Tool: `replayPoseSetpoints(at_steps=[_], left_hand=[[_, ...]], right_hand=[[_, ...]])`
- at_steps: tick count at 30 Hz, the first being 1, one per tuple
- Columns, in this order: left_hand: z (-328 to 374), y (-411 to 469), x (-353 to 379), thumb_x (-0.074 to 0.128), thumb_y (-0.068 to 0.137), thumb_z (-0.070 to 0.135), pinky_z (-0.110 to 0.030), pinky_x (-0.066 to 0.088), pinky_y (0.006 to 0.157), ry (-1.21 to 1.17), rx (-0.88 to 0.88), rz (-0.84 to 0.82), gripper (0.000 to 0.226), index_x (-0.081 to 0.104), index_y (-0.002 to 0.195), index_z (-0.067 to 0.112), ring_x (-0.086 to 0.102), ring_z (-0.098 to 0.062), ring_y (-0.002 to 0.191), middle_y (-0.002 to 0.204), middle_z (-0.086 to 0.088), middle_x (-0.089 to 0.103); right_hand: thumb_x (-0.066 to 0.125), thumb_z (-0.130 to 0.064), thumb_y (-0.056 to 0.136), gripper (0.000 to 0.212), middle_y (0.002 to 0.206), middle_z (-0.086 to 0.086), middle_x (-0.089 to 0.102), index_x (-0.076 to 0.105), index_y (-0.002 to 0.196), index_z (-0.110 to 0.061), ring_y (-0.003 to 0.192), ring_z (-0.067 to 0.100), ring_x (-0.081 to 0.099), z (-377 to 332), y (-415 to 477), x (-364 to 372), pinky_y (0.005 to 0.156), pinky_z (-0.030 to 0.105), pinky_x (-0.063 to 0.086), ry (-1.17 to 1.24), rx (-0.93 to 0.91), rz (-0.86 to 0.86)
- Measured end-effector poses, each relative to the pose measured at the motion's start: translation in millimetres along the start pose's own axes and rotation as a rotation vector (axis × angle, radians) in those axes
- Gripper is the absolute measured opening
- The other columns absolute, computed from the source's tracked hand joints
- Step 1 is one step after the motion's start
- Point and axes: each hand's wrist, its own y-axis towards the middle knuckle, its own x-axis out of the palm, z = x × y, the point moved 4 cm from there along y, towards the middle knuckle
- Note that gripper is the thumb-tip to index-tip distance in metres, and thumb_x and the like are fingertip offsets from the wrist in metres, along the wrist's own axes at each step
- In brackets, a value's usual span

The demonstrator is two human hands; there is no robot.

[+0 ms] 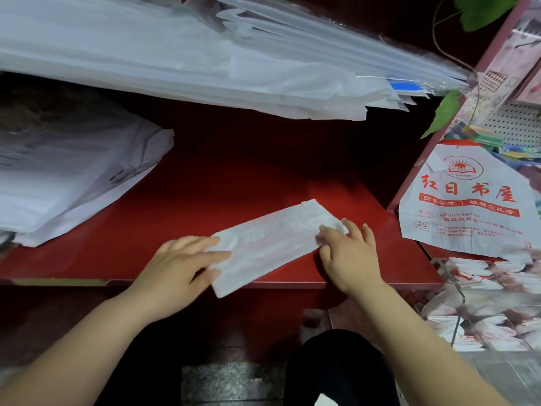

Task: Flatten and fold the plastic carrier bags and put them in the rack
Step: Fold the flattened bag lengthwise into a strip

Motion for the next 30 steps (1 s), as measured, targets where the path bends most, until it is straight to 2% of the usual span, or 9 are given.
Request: replayPoseSetpoints(at_steps=[3,6,11,16,20,23,25,27,30], left_hand=[[5.9,-17.0,3.9,0.032,0.079,0.069,-0.027,0.033,0.088,0.131,0.143,0.041,0.055,0.049,0.12,0.038,0.037,-0.007,0.112,0.123,0.012,0.057],[13.2,-23.5,12.6,0.08,0.058,0.041,-0.026,0.043,0.08,0.023,0.278,0.181,0.063,0.048,0.112,0.031,0.042,-0.011,0.099,0.112,0.011,0.052],[29.0,-15.0,17.7,0.038,0.071,0.015,-0.021,0.032,0.072,-0.044,0.281,0.411,0.038,0.049,0.107,0.022,0.04,-0.008,0.078,0.082,0.006,0.059],[52.2,-3.6,17.8,0.039,0.07,0.013,-0.024,0.035,0.064,-0.097,0.268,0.489,0.035,0.072,0.083,0.011,0.036,-0.009,0.067,0.065,0.003,0.058],[74.9,0.4,20.2,0.045,0.068,0.02,-0.022,0.033,0.064,-0.113,0.309,0.502,0.028,0.072,0.07,0.015,0.037,-0.009,0.068,0.064,0.003,0.057],[79.8,0.5,29.7,0.058,0.065,0.026,-0.024,0.032,0.086,-0.148,0.396,0.46,0.021,0.067,0.084,0.021,0.048,-0.014,0.095,0.093,-0.002,0.065],[74.1,3.9,35.7,0.067,0.062,0.032,-0.026,0.021,0.104,-0.138,0.386,0.383,0.042,0.056,0.102,0.025,0.044,-0.014,0.114,0.114,-0.002,0.063],[66.4,7.5,35.9,0.059,0.068,0.037,-0.019,0.015,0.106,-0.171,0.339,0.321,0.043,0.053,0.109,0.028,0.044,-0.007,0.114,0.113,0.003,0.065],[62.3,8.1,32.3,0.049,0.071,0.036,-0.014,0.028,0.099,-0.303,0.289,0.317,0.037,0.069,0.099,0.021,0.047,-0.004,0.108,0.101,0.006,0.069]], right_hand=[[0.015,-0.031,0.093,0.049,0.146,-0.003,0.034,0.045,0.131,-0.023,0.142,0.022,0.006,-5.8,20.1,-2.7,0.113,0.043,-0.006,-0.046,0.004,-0.125],[0.026,-0.026,0.097,0.042,0.154,-0.002,0.013,0.038,0.137,-0.026,0.142,0.025,0.002,-11.3,36.2,2.1,0.113,0.046,-0.005,-0.097,-0.029,-0.212],[0.027,-0.02,0.073,0.058,0.126,0.011,0.058,0.058,0.12,-0.006,0.118,0.029,0.049,-9.7,15.0,-10.5,0.098,0.031,0.031,0.359,0.005,0.261],[0.036,-0.017,0.062,0.062,0.125,0.001,0.055,0.05,0.122,-0.015,0.118,0.007,0.044,-21.3,-50.5,9.5,0.11,0.015,0.017,0.529,-0.325,0.111],[0.046,-0.018,0.067,0.054,0.125,-0.006,0.055,0.046,0.121,-0.024,0.121,0.007,0.043,-10.9,-64.8,22.4,0.112,0.016,0.013,0.512,-0.366,0.129],[0.057,-0.018,0.072,0.037,0.109,-0.005,0.065,0.054,0.108,-0.025,0.111,0.01,0.05,-5.1,-60.0,21.9,0.108,0.011,0.02,0.599,-0.328,0.231],[0.06,-0.019,0.071,0.032,0.104,-0.014,0.066,0.057,0.103,-0.026,0.11,0.002,0.05,-2.5,-58.2,23.0,0.106,0.008,0.023,0.678,-0.294,0.251],[0.057,-0.022,0.071,0.034,0.103,-0.03,0.063,0.057,0.105,-0.028,0.113,-0.014,0.044,0.5,-59.3,24.3,0.103,0.005,0.023,0.735,-0.261,0.238],[0.058,-0.022,0.069,0.032,0.091,-0.037,0.061,0.066,0.099,-0.03,0.105,-0.023,0.043,4.8,-59.3,21.8,0.094,0.002,0.03,0.821,-0.19,0.208]])
